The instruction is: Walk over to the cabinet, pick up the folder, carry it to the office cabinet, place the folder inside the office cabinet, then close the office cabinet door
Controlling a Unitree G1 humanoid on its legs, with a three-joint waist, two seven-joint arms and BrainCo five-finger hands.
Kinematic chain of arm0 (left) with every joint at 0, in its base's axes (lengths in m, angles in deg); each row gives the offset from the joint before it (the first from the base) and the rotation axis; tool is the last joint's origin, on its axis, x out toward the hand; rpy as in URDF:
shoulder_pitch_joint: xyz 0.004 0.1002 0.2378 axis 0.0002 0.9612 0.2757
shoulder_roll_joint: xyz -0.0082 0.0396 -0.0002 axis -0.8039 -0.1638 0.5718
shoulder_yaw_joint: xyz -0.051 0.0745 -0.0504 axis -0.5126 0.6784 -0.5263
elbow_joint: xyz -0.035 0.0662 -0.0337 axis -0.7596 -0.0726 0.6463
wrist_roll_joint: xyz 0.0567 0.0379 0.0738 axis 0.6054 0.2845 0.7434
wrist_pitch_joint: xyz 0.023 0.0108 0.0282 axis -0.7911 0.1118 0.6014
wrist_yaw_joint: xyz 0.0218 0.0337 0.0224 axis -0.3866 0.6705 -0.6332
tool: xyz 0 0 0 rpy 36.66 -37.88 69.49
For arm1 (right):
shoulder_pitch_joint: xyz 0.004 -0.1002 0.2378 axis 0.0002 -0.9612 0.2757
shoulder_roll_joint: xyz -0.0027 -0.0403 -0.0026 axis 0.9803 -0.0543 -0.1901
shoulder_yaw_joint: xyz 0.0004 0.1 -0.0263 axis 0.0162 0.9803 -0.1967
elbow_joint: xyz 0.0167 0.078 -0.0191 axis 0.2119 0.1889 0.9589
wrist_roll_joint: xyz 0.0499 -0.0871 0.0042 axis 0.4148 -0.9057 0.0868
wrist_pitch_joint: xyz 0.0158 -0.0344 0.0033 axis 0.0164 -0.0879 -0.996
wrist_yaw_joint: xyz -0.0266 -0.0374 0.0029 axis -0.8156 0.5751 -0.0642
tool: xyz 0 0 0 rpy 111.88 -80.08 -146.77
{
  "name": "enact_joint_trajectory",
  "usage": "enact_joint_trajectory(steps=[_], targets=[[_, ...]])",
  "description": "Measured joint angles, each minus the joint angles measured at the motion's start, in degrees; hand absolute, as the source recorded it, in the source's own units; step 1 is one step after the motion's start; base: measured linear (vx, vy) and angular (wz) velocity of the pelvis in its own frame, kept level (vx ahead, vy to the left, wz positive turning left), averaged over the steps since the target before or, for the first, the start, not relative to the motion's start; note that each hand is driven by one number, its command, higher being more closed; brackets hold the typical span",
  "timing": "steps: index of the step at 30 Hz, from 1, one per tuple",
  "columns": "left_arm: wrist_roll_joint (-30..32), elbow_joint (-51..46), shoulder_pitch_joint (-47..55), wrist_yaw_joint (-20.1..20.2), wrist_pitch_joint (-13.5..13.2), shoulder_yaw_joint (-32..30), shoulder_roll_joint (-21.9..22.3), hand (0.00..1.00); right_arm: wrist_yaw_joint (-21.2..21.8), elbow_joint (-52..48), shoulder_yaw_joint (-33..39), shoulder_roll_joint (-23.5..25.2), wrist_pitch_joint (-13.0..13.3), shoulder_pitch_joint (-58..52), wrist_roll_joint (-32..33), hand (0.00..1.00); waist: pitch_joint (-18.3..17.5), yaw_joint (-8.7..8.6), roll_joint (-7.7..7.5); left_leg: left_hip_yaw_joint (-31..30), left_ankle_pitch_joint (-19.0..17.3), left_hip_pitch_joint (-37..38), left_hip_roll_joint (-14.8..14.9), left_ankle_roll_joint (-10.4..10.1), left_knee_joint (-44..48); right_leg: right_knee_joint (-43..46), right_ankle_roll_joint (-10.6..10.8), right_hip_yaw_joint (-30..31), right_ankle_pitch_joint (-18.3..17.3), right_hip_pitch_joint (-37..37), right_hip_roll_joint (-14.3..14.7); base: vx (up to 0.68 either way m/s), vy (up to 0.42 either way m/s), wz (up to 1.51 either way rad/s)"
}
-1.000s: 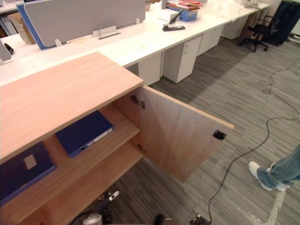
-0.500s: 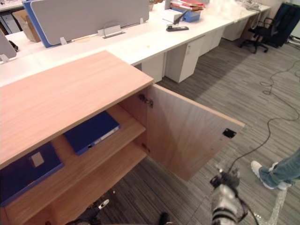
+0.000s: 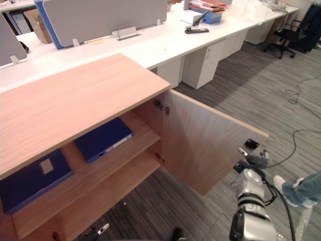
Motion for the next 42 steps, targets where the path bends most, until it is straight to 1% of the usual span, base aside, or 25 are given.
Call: enact_joint_trajectory(steps=[2, 4, 9, 14, 16, 19, 21, 24, 25, 26, 27, 29, 30, 31, 32, 33, 34, 35, 36, 37, 38, 39, 40, 41, 42], targets=[[-0.7, 0.0, 0.2, 0.2, 0.0, 0.2, 0.0, 0.00, 0.2, 3.8, -1.2, -1.2, -0.2, 2.9, 0.0, 0.00, -0.1, -0.03, 0.17, -1.2, 0.1, -0.1, -0.5, 0.1, 0.0, 0.0, 0.3, -0.3, 0.2, 0.1, -0.5, -0.05, 0.034, 0.07], [-0.8, 0.0, 0.5, 0.2, -0.1, 0.2, 0.0, 0.00, 1.0, 5.4, -2.2, -2.4, -0.4, 4.2, 0.1, 0.00, -0.1, 0.00, 0.19, -1.5, 0.1, -0.1, -0.6, 0.1, 0.0, -0.2, 0.4, -0.3, 0.5, 0.1, -0.8, -0.07, 0.031, 0.03], [-0.9, 0.0, 1.2, 0.2, -0.2, 0.8, -0.1, 0.00, 1.1, 9.7, -3.9, -4.8, -0.9, 8.1, 1.1, 0.00, -0.1, -0.06, 0.20, -2.4, 0.3, -0.3, -1.3, 0.4, 0.0, -0.3, 0.5, -0.7, 1.1, 0.0, -1.5, -0.09, 0.023, 0.04], [-1.0, -0.1, 2.0, 0.3, -0.6, 0.9, -0.3, 0.00, 2.2, 12.4, -4.5, -8.3, -1.1, 13.2, 2.9, 0.00, 0.8, -0.12, 0.27, -3.9, 0.7, -1.3, -1.9, 0.8, 0.2, -0.3, 0.5, -1.4, 1.6, -0.2, -2.3, -0.10, 0.008, 0.10], [-1.2, -0.1, 2.9, 0.6, -0.6, 0.9, -0.4, 0.00, 2.6, 13.1, -5.9, -9.4, -1.1, 14.4, 3.5, 0.00, 0.9, -0.13, 0.27, -4.2, 0.8, -1.7, -1.8, 0.8, 0.3, -0.3, 0.5, -1.7, 1.6, -0.4, -2.3, -0.06, -0.002, 0.08], [-1.2, -0.1, 3.6, 0.7, -0.6, 0.9, -0.4, 0.00, 3.5, 13.9, -7.2, -10.4, -1.1, 16.1, 4.6, 0.00, 0.9, -0.22, 0.25, -4.3, 1.0, -3.0, -1.8, 0.7, 0.6, -0.2, 0.3, -1.9, 1.9, -1.6, -2.3, -0.03, -0.004, 0.00], [-1.2, -0.1, 3.7, 0.8, -0.7, 0.9, -0.4, 0.00, 4.4, 13.9, -9.6, -11.0, -1.1, 16.1, 4.5, 0.00, 1.2, -0.23, 0.32, -4.3, 1.0, -3.2, -1.7, 0.7, 1.0, 0.0, 0.2, -1.9, 1.9, -1.7, -2.2, -0.01, 0.003, -0.03], [-1.2, -0.1, 3.8, 1.2, -0.7, 0.9, -0.5, 0.00, 5.5, 12.7, -19.5, -12.2, -1.2, 15.5, 4.1, 0.00, 1.8, -1.01, 0.37, -4.1, 0.9, -3.2, -1.5, 0.6, 1.2, -0.1, 0.1, -1.3, 2.1, -1.8, -2.0, -0.03, 0.019, -0.09], [-1.2, -0.1, 3.8, 1.3, -0.7, 1.0, -0.5, 0.00, 5.9, 10.2, -24.3, -13.5, -1.3, 13.9, 3.8, 0.00, 2.0, -1.15, 0.35, -3.9, 0.8, -3.3, -1.4, 0.6, 1.3, -0.3, 0.1, -1.1, 2.1, -2.0, -1.9, -0.06, 0.013, -0.20], [-1.1, 0.0, 4.1, 1.4, -0.7, 1.1, -0.5, 0.00, 7.1, 4.3, -34.0, -16.7, -1.9, 10.2, 2.1, 0.00, 2.0, -1.68, 0.33, -3.3, 0.6, -3.6, -1.1, 0.3, 1.5, -0.3, 0.1, -0.4, 2.0, -2.6, -1.4, -0.05, 0.004, -0.26], [-1.1, 0.0, 4.2, 1.6, -0.7, 1.1, -0.5, 0.00, 8.4, 1.6, -38.1, -18.4, -2.4, 8.6, 1.5, 0.00, 2.0, -1.76, 0.33, -2.7, 0.4, -3.8, -0.8, 0.1, 1.7, -0.3, 0.1, 0.1, 2.0, -2.9, -1.1, -0.03, -0.018, -0.46], [-0.6, 0.1, 4.4, 2.8, -0.6, 1.2, -0.7, 0.00, 13.6, -8.7, -55.1, -26.3, -4.4, 3.7, -0.3, 0.00, 2.0, -2.15, 0.34, -0.7, -0.2, -4.0, 0.6, -0.4, 2.9, -0.3, 0.1, 1.9, 1.9, -3.7, 0.6, -0.02, -0.061, -0.50], [-0.5, 0.1, 4.3, 3.1, -0.6, 1.1, -0.8, 0.00, 15.5, -11.6, -59.5, -28.4, -5.1, 2.8, -0.5, 0.00, 2.0, -2.36, 0.33, -0.6, -0.3, -4.0, 1.0, -0.4, 3.2, -0.3, -0.1, 2.0, 1.8, -3.7, 1.0, -0.01, -0.085, -0.29], [-0.1, 0.1, 4.1, 3.6, -0.7, 1.1, -1.0, 0.00, 18.8, -15.8, -65.9, -31.5, -5.9, 1.8, -1.0, 0.00, 1.9, -2.59, 0.31, -0.5, -0.4, -4.0, 1.7, -0.6, 3.3, -0.3, -0.4, 2.2, 1.5, -3.7, 1.7, 0.00, -0.136, -0.18], [0.6, 0.1, 3.5, 4.3, -0.7, 0.9, -1.1, 0.00, 25.5, -23.8, -73.9, -35.4, -7.0, 1.4, -1.6, 0.00, 1.9, -2.68, 0.21, -0.5, -0.5, -4.3, 2.8, -1.0, 4.1, -0.3, -0.7, 2.2, 1.3, -3.7, 2.9, 0.00, -0.144, -0.12], [0.9, 0.1, 2.8, 4.6, -0.7, 0.8, -1.3, 0.00, 31.1, -30.4, -78.4, -36.4, -7.2, 1.4, -2.2, 0.00, 1.7, -2.60, 0.01, -0.6, -0.6, -4.8, 3.7, -1.5, 5.0, -0.3, -1.3, 2.1, 0.9, -3.7, 3.9, 0.00, -0.125, -0.05], [1.1, 0.1, 2.7, 4.8, -0.7, 0.8, -1.4, 0.00, 32.3, -32.0, -79.1, -36.3, -7.2, 1.4, -2.2, 0.00, 1.6, -2.57, -0.06, -0.7, -0.6, -4.9, 3.9, -1.6, 5.2, -0.3, -1.3, 2.0, 0.9, -3.7, 4.1, 0.00, -0.138, 0.02], [1.2, 0.1, 1.9, 5.2, -0.7, 0.8, -1.7, 0.00, 37.5, -38.1, -82.1, -35.7, -7.2, 1.7, -2.2, 0.00, 1.3, -1.90, -0.23, -0.9, -0.5, -5.1, 4.8, -1.9, 5.3, -0.3, -1.9, 2.0, 0.6, -3.9, 4.9, 0.00, -0.135, 0.03], [1.4, 0.0, 0.9, 5.2, -0.8, 0.7, -1.6, 0.00, 42.3, -42.8, -85.1, -32.8, -7.1, 2.5, -2.0, 0.00, 1.0, -0.83, -0.31, -1.3, -0.3, -5.3, 5.4, -2.2, 5.2, -0.3, -2.3, 1.8, 0.3, -4.0, 5.7, 0.00, -0.206, 0.06], [1.6, 0.0, 0.4, 5.3, -0.8, 0.7, -1.6, 0.00, 44.4, -44.3, -86.4, -30.7, -6.8, 2.9, -1.9, 0.00, 0.9, -0.44, -0.32, -1.6, -0.2, -5.4, 5.7, -2.3, 5.2, -0.3, -2.5, 1.7, 0.2, -4.0, 6.0, 0.00, -0.169, 0.16], [1.7, -0.1, -0.6, 5.3, -0.8, 0.7, -1.5, 0.00, 47.7, -46.6, -89.0, -25.3, -6.2, 3.3, -1.1, 0.00, 0.6, 0.34, -0.35, -2.4, 0.0, -6.0, 6.2, -2.6, 5.2, -0.3, -2.8, 1.0, 0.0, -4.2, 6.4, 0.00, -0.149, 0.22], [1.7, -0.1, -1.1, 5.2, -0.8, 0.7, -1.4, 0.00, 48.9, -47.2, -90.0, -22.6, -5.7, 3.4, -0.6, 0.00, 0.6, 0.68, -0.33, -2.7, 0.3, -6.2, 6.3, -2.7, 5.1, -0.3, -3.0, 0.6, -0.2, -4.3, 6.5, -0.01, -0.118, 0.34], [1.9, -0.2, -2.0, 5.2, -0.9, 0.0, -0.9, 0.00, 51.0, -48.4, -91.8, -17.3, -5.1, 3.8, 0.2, 0.00, 0.4, 2.10, -0.36, -3.5, 0.9, -6.9, 6.4, -2.6, 4.3, -0.3, -3.1, -0.2, -0.3, -4.8, 6.6, -0.01, -0.080, 0.28], [1.9, -0.3, -2.0, 5.1, -0.9, -0.4, -0.7, 0.00, 51.6, -48.8, -92.2, -16.0, -4.8, 3.9, 0.4, 0.00, 0.2, 2.49, -0.39, -3.9, 1.2, -7.1, 6.4, -2.7, 4.0, -0.3, -3.1, -0.5, -0.3, -5.1, 6.5, -0.01, -0.075, 0.32], [1.9, -0.3, -1.9, 5.1, -0.9, -0.9, -0.6, 0.00, 51.9, -49.0, -92.4, -14.8, -4.6, 4.2, 0.7, 0.00, 0.2, 2.83, -0.46, -4.4, 1.7, -7.1, 6.4, -3.5, 3.4, -0.3, -3.2, -1.1, -0.3, -5.1, 6.5, 0.01, -0.036, 0.23]])
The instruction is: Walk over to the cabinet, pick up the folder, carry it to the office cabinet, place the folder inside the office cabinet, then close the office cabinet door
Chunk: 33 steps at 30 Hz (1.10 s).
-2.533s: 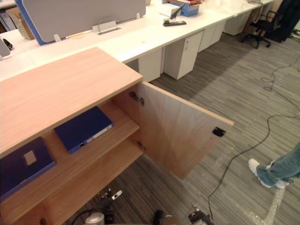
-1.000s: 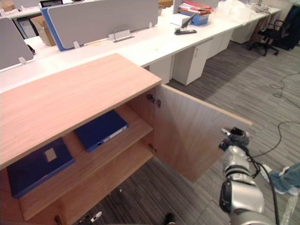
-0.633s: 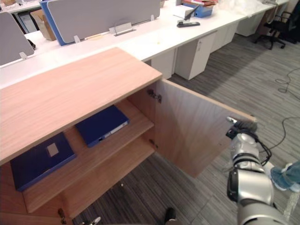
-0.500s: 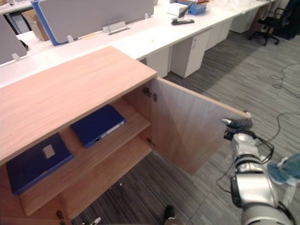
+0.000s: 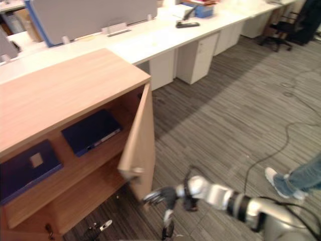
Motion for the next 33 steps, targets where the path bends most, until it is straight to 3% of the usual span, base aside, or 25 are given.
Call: enact_joint_trajectory(steps=[3, 6, 9, 14, 15, 17, 19, 20, 22, 24, 26, 29, 31, 32, 33], targets=[[0.2, 0.1, 1.7, -0.1, 0.0, -1.5, -0.1, 0.00, 0.0, 0.5, 0.0, 0.7, 0.0, 1.1, 0.7, 0.00, -1.1, 0.47, -0.93, -0.2, 0.5, 0.1, -0.1, -0.5, -0.4, 0.0, 0.0, -0.4, 0.0, 0.2, -0.2, 0.05, 0.022, 0.09], [0.2, 0.3, 2.8, -0.5, 0.1, -3.7, -0.4, 0.00, -0.9, 2.1, 0.0, 1.6, 0.1, 1.2, 1.3, 0.00, -2.5, 0.94, -2.77, -0.6, 0.7, 0.2, -0.5, -0.6, -0.3, 0.0, -0.7, -0.8, 0.6, 0.6, -0.8, 0.08, 0.054, 0.08], [0.2, 0.4, 2.6, -0.7, 0.1, -4.8, -0.2, 0.00, -1.7, 4.1, -0.1, 3.5, 0.2, 1.2, 1.2, 0.00, -2.7, 1.92, -3.20, -1.1, 0.7, 0.3, -0.9, -0.6, 0.2, 0.3, -1.4, -1.3, 1.1, 1.3, -1.3, 0.06, 0.054, 0.12], [-0.4, 0.3, -0.1, -1.2, 0.1, -6.5, 0.0, 0.00, -3.0, 9.2, -1.2, 9.1, 1.4, 1.5, -0.1, 0.00, -0.8, 4.39, -4.09, -6.0, -1.5, -7.9, -0.5, 0.9, 10.4, 0.3, -0.9, -7.5, 0.4, 1.6, -2.3, -0.03, 0.008, 0.66], [-0.8, 0.3, -0.7, -1.5, 0.1, -6.9, 0.1, 0.00, -3.7, 10.2, -1.3, 9.4, 1.7, 1.4, -1.1, 0.00, 0.1, 5.11, -4.04, -4.6, -2.5, -9.2, 0.3, 2.6, 12.2, 0.3, -0.9, -9.6, 0.1, 1.9, -2.5, -0.10, 0.003, 0.85], [-1.0, 0.4, -0.4, -1.9, 0.3, -7.7, -0.1, 0.00, -4.9, 11.8, -1.1, 10.1, 2.2, 0.0, -3.4, 0.00, 0.9, 5.71, -4.23, 5.0, -2.7, -9.1, 4.5, 6.5, 13.1, 0.3, -0.3, -12.3, -0.7, 3.0, -3.2, -0.06, 0.009, 0.90], [-1.0, 0.5, 0.3, -2.0, 0.6, -7.3, 0.3, 0.00, -6.2, 15.5, 1.6, 10.4, 2.9, -4.1, -7.2, 0.00, 1.0, 5.53, -4.55, 13.8, -3.0, -9.5, 8.5, 7.0, 15.7, 0.0, -0.2, -16.4, -1.1, 3.8, -4.7, -0.02, 0.034, 1.06], [-1.0, 0.5, 0.5, -2.0, 0.8, -7.0, 0.4, 0.00, -7.2, 18.8, 3.7, 11.5, 3.0, -5.9, -9.8, 0.00, 1.2, 5.47, -4.23, 15.9, -3.3, -10.6, 9.8, 7.5, 17.2, 0.0, 0.0, -17.9, -1.2, 3.8, -5.1, -0.01, 0.075, 0.91], [-0.9, 1.5, 0.5, -2.1, 1.2, -6.3, 0.4, 0.00, -10.6, 28.0, 9.4, 15.6, 3.0, -9.1, -17.1, 0.00, 1.9, 5.34, -3.34, 16.4, -2.9, -12.0, 10.1, 6.6, 17.3, 0.1, 0.8, -19.5, -1.0, 3.8, -5.8, 0.01, 0.096, 0.69], [-0.8, 1.8, 0.6, -2.1, 1.5, -5.1, 0.1, 0.00, -14.0, 37.8, 15.5, 20.8, 3.0, -10.8, -24.2, 0.00, 2.0, 5.28, -3.24, 15.1, -2.0, -11.7, 7.8, 5.3, 15.6, 0.3, 1.9, -21.1, -0.6, 4.6, -7.6, 0.07, 0.123, 0.58], [-0.8, 1.6, 0.1, -2.1, 1.8, -3.1, 0.0, 0.00, -21.1, 52.0, 29.2, 27.6, 2.7, -12.1, -35.3, 0.00, 2.1, 5.17, -2.65, 13.8, 0.3, -10.7, 4.2, 2.8, 11.5, 0.7, 2.5, -24.2, -0.4, 5.8, -10.6, 0.08, 0.143, 0.75], [-0.2, 1.5, -1.2, -2.2, 2.2, -1.5, -0.2, 0.00, -27.3, 60.8, 42.9, 30.2, 0.7, -13.8, -42.7, 0.00, 1.9, 4.98, -2.67, 9.9, 3.6, -10.5, -1.7, 4.0, 5.1, 2.9, 4.8, -29.2, -1.2, 6.1, -15.4, 0.12, 0.146, 1.07], [0.2, 1.5, -1.5, -2.1, 2.3, -0.2, -0.2, 0.00, -29.3, 62.8, 49.6, 29.9, -0.9, -17.4, -44.0, 0.00, 1.8, 4.66, -2.08, 7.0, 4.4, -8.8, -5.1, 5.1, 2.3, 9.3, 7.3, -32.8, -3.6, 7.5, -20.5, 0.20, 0.198, 1.13], [0.6, 1.5, -1.3, -2.1, 2.4, 1.8, -0.7, 0.00, -29.9, 63.4, 54.4, 29.7, -1.8, -20.1, -43.9, 0.00, 1.4, 3.74, -1.81, 3.7, 5.7, -8.3, -7.6, 5.7, 1.4, 15.9, 8.0, -35.3, -5.2, 8.5, -25.0, 0.27, 0.240, 1.31], [1.3, 1.5, -1.1, -2.0, 2.5, 3.5, -1.2, 0.00, -30.4, 63.4, 58.8, 29.5, -2.4, -22.3, -43.3, 0.00, 1.4, 3.19, -1.83, 1.0, 6.2, -7.7, -9.6, 6.0, 0.8, 22.0, 6.6, -35.1, -6.6, 8.7, -28.9, 0.33, 0.277, 1.85]])
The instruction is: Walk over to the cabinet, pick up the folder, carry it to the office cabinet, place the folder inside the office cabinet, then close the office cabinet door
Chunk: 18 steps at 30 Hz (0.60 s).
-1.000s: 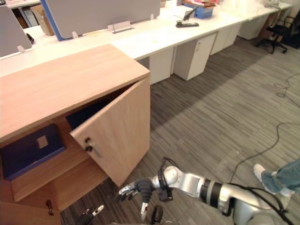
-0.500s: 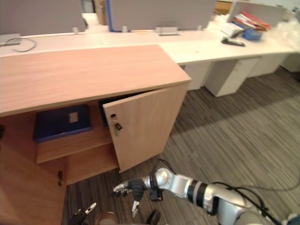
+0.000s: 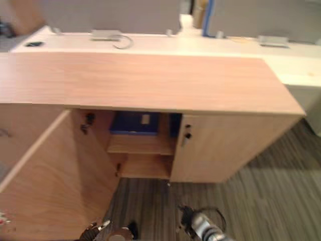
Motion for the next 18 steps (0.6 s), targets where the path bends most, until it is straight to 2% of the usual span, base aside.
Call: enact_joint_trajectory(steps=[1, 2, 3, 5, 7, 8, 9, 10, 11, 12, 13, 14, 18], targets=[[0.6, -0.1, -0.4, 0.0, 0.1, 1.9, -0.4, 0.00, -0.7, 0.0, 5.8, -0.4, -0.6, -2.6, 1.4, 0.00, -0.3, -1.36, 0.22, -4.4, 0.6, 0.3, -2.7, 1.4, -0.8, 8.3, -3.4, 3.2, 0.0, -0.7, -4.7, 0.33, 0.282, 2.02], [0.7, -0.1, -1.3, 0.0, 0.1, 3.8, -1.0, 0.00, -2.0, -0.4, 11.9, -0.5, -0.6, -3.2, 5.4, 0.00, -0.2, -2.40, 0.84, -8.3, 1.1, 0.8, -4.0, 2.1, -1.1, 15.4, -3.9, 11.8, -1.2, -3.9, -6.6, 0.27, 0.232, 1.83], [0.7, -0.2, -1.8, 0.0, 0.1, 4.6, -1.2, 0.00, -2.6, -0.3, 13.7, -0.5, -0.6, -3.5, 6.9, 0.00, 0.1, -2.81, 1.18, -9.9, 1.2, 0.7, -3.8, 2.1, -1.0, 15.0, -2.4, 17.2, -3.9, -5.2, -4.7, 0.23, 0.163, 1.71], [1.2, -0.2, -3.5, 0.0, -0.2, 6.1, -1.5, 0.00, -4.0, -0.4, 19.9, 0.1, -0.3, -5.1, 14.1, 0.00, 0.4, -3.45, 1.21, -17.7, 1.9, 0.0, -3.5, 2.0, -1.8, 10.0, -0.2, 37.6, -10.0, -8.8, 6.2, 0.19, 0.018, 1.69], [1.7, 0.0, -4.1, 0.1, -0.2, 6.6, -1.7, 0.00, -4.5, -0.5, 25.0, 0.7, 0.2, -6.6, 20.5, 0.00, 0.4, -4.93, 1.12, -23.1, 2.2, 0.3, -4.0, 1.5, -2.1, 6.4, 2.4, 51.1, -11.6, -9.9, 12.8, 0.11, -0.070, 1.49], [1.7, 0.0, -4.1, 0.1, -0.3, 6.6, -1.7, 0.00, -4.7, -0.4, 26.3, 0.8, 0.3, -7.3, 22.0, 0.00, 0.4, -5.22, 0.95, -24.5, 2.3, 0.7, -4.1, 1.3, -2.4, 5.5, 2.9, 54.4, -11.9, -9.7, 14.1, 0.10, -0.177, 1.30], [1.9, 0.0, -3.9, 0.1, -0.5, 6.2, -1.7, 0.00, -4.9, -0.4, 27.9, 1.3, 0.3, -8.7, 23.4, 0.00, 0.1, -5.17, 0.30, -26.1, 2.4, 1.8, -4.8, 0.6, -3.1, 2.8, 3.1, 57.1, -11.9, -9.4, 14.9, 0.09, -0.248, 1.01], [2.4, -0.2, -3.6, 0.3, -0.6, 4.9, -1.8, 0.00, -5.0, -1.2, 28.0, 2.3, 0.5, -10.0, 24.9, 0.00, -0.7, -5.10, -1.26, -26.7, 2.1, 2.1, -5.8, 0.1, -3.1, -0.1, 3.8, 56.5, -9.4, -9.2, 14.0, 0.07, -0.271, 0.82], [2.4, 0.0, -3.3, 0.4, -0.8, 2.9, -1.5, 0.00, -5.1, -2.1, 28.0, 2.9, 0.6, -10.8, 24.8, 0.00, -1.0, -4.53, -2.45, -26.4, 0.9, 2.7, -6.2, -0.5, -3.4, -1.4, 4.0, 55.0, -9.6, -8.6, 12.8, 0.08, -0.308, 0.42], [2.4, -0.1, -2.6, 0.5, -0.9, 1.3, -0.4, 0.00, -5.1, -3.1, 28.1, 2.8, 0.8, -11.1, 24.9, 0.00, -1.8, -4.63, -0.99, -20.7, -0.2, 2.6, -2.8, -0.6, -3.0, -3.4, 3.6, 53.5, -9.2, -7.6, 14.1, 0.08, -0.256, 0.23], [2.4, -0.1, -2.3, 0.6, -0.9, 0.6, 0.1, 0.00, -5.1, -3.5, 28.1, 2.7, 0.9, -11.2, 24.9, 0.00, -2.0, -4.99, -0.54, -18.0, 0.0, 2.7, -1.2, -1.2, -3.0, -4.2, 3.5, 52.7, -9.2, -7.4, 14.7, 0.10, -0.276, 0.16], [1.9, -0.2, -1.8, 0.7, -1.3, -0.4, 0.8, 0.00, -5.1, -4.3, 27.8, 2.8, 1.0, -11.6, 24.9, 0.00, -2.4, -5.12, -0.15, -16.8, 1.0, 3.1, 0.5, -3.3, -4.2, -5.1, 3.2, 52.1, -9.2, -6.8, 16.0, 0.05, -0.150, 0.13], [0.0, 0.0, -2.1, 1.2, -1.9, -0.6, 2.5, 0.00, -5.0, -4.2, 26.9, 3.7, 1.4, -11.6, 26.1, 0.00, -3.6, -5.44, -0.97, -18.5, 3.6, 3.5, 2.3, -4.8, -8.8, -9.1, 1.8, 50.0, -7.7, -5.2, 18.1, 0.10, -0.092, 0.20]])
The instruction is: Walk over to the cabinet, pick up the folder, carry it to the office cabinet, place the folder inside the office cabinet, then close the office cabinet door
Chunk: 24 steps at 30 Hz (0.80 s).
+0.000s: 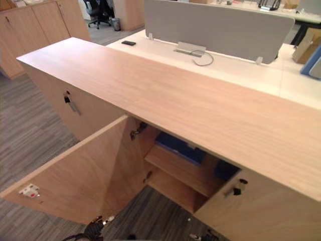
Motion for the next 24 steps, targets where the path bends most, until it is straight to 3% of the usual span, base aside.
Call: enact_joint_trajectory(steps=[4, 14, 15, 16, 17, 18, 19, 20, 21, 24], targets=[[-0.3, 1.2, -0.5, 0.4, -0.1, 0.5, 0.0, 0.00, 0.0, 0.5, -1.3, 0.6, 0.7, 0.1, 1.0, 0.00, -0.6, -0.19, -0.91, -2.1, 0.4, 0.6, -0.1, -0.1, -1.1, -1.8, -0.1, -2.1, 0.1, 2.1, 0.3, 0.07, -0.023, 0.28], [0.7, 0.0, -1.9, 0.4, -0.2, 1.5, -0.3, 0.00, -0.5, 0.1, -1.8, 1.9, 1.1, 1.8, 0.7, 0.00, 2.2, -0.46, -0.74, -9.0, 1.2, -3.9, -2.1, -0.3, 3.1, -0.8, -0.3, -10.0, -0.5, 3.9, -0.9, -0.04, -0.008, 0.41], [1.3, -1.5, -2.1, 0.6, -0.1, 2.7, -0.5, 0.00, -0.5, -0.7, -1.4, 1.9, 1.1, 1.8, 0.7, 0.00, 3.0, -0.85, -0.57, -7.1, 0.4, -5.9, -2.4, 0.9, 5.0, 0.1, -0.4, -11.9, -0.8, 3.8, -1.8, -0.19, 0.032, 0.83], [1.9, -2.8, -1.9, 1.1, -0.1, 3.7, -0.8, 0.00, -0.5, -1.2, -0.3, 1.8, 1.1, 1.8, 0.7, 0.00, 3.5, -1.48, -0.15, 0.7, -1.1, -8.0, -0.5, 2.8, 7.6, 0.8, -0.4, -14.3, -1.0, 3.4, -2.4, -0.17, 0.047, 0.88], [2.3, -3.2, -1.9, 1.4, -0.2, 4.1, -0.9, 0.00, -0.5, -1.4, 0.2, 1.8, 1.0, 1.8, 0.6, 0.00, 3.7, -1.91, -0.15, 4.3, -1.1, -8.6, 0.3, 2.8, 8.1, 0.8, -0.3, -15.1, -1.1, 3.4, -3.1, -0.13, 0.111, 0.77], [2.9, -4.2, -1.7, 2.8, -0.4, 5.1, -1.6, 0.00, -0.4, -1.4, 1.0, 1.3, 1.0, 1.9, 0.6, 0.00, 4.1, -1.69, -0.67, 13.9, -2.0, -10.1, 2.5, 3.9, 12.8, 2.3, -0.2, -15.7, -1.1, 2.4, -5.5, -0.06, 0.104, 0.31], [3.0, -4.7, -1.4, 3.5, -0.5, 5.2, -1.6, 0.00, -0.4, -1.6, 1.2, 1.0, 0.9, 1.9, 0.6, 0.00, 4.0, -1.62, -0.50, 16.5, -2.7, -10.5, 3.1, 4.5, 15.8, 3.2, -0.1, -15.5, -1.2, 1.8, -6.6, 0.00, 0.252, 0.11], [3.7, -5.1, -0.5, 4.7, -0.6, 5.8, -1.8, 0.00, -0.2, -2.0, 2.0, -0.3, 0.9, 1.9, 0.6, 0.00, 3.9, -1.89, 0.67, 18.8, -4.6, -10.3, 4.1, 3.8, 20.0, 4.9, 0.6, -14.9, -1.6, 0.9, -8.0, 0.04, 0.296, -0.06], [4.5, -5.0, -0.2, 6.0, -0.7, 6.5, -2.3, 0.00, 0.0, -2.1, 4.1, -1.1, 0.8, 2.0, 0.6, 0.00, 3.7, -2.32, 2.16, 19.6, -6.2, -10.2, 3.4, 1.7, 19.1, 6.6, 1.6, -14.1, -2.3, -0.5, -8.8, 0.04, 0.346, -0.04], [6.3, -5.1, -0.1, 8.7, -0.9, 7.0, -6.6, 0.00, 1.1, 0.2, 8.4, -1.7, 0.6, 1.6, 0.7, 0.00, 2.9, -3.34, 2.56, 19.8, -2.8, -8.9, -0.1, 2.2, 9.1, 6.6, 1.1, -13.9, -2.5, -2.6, -7.7, -0.01, 0.115, 0.29]])
